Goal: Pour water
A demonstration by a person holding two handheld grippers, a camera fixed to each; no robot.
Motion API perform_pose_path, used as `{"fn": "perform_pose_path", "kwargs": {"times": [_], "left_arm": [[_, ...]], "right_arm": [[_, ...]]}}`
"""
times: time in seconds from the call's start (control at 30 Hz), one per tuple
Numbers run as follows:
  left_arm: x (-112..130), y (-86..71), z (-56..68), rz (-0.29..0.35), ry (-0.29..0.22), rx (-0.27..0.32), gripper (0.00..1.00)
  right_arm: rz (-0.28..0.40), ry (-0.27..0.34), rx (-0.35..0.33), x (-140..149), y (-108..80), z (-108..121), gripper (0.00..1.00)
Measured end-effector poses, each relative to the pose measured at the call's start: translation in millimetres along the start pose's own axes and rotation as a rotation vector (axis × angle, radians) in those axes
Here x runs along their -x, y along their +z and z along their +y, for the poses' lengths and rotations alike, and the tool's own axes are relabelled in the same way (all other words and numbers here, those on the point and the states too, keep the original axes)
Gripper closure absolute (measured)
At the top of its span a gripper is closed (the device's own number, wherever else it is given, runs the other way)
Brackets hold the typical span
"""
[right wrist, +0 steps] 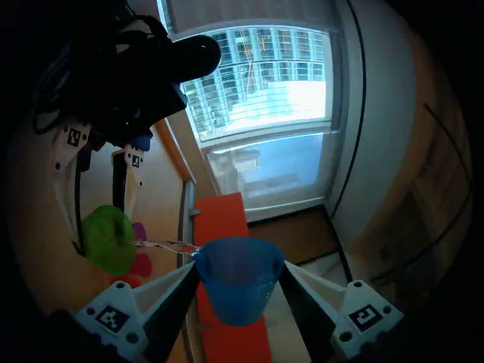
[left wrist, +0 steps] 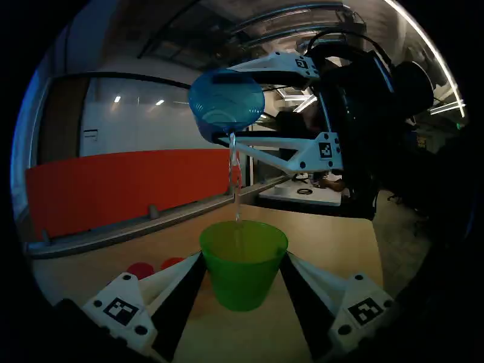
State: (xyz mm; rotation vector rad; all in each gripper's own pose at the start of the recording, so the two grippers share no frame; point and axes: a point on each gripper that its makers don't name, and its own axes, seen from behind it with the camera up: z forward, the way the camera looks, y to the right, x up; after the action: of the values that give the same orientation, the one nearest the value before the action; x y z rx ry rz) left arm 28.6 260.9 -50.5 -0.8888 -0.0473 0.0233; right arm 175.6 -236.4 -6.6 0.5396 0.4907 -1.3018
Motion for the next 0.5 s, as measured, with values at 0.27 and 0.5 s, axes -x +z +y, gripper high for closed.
{"fn": "perform_pose_path", "kwargs": {"times": [0.27,0.5], "left_arm": [[-1.7,-1.0,-0.5,0.003,-0.001,-0.001,0.17],[-2.7,-1.8,-1.3,0.003,0.001,-0.002,0.17]], "right_arm": [[0.002,-0.027,-0.002,-0.9,-0.1,0.9,0.10],[0.005,-0.054,0.003,-2.9,1.2,3.7,0.10]]}}
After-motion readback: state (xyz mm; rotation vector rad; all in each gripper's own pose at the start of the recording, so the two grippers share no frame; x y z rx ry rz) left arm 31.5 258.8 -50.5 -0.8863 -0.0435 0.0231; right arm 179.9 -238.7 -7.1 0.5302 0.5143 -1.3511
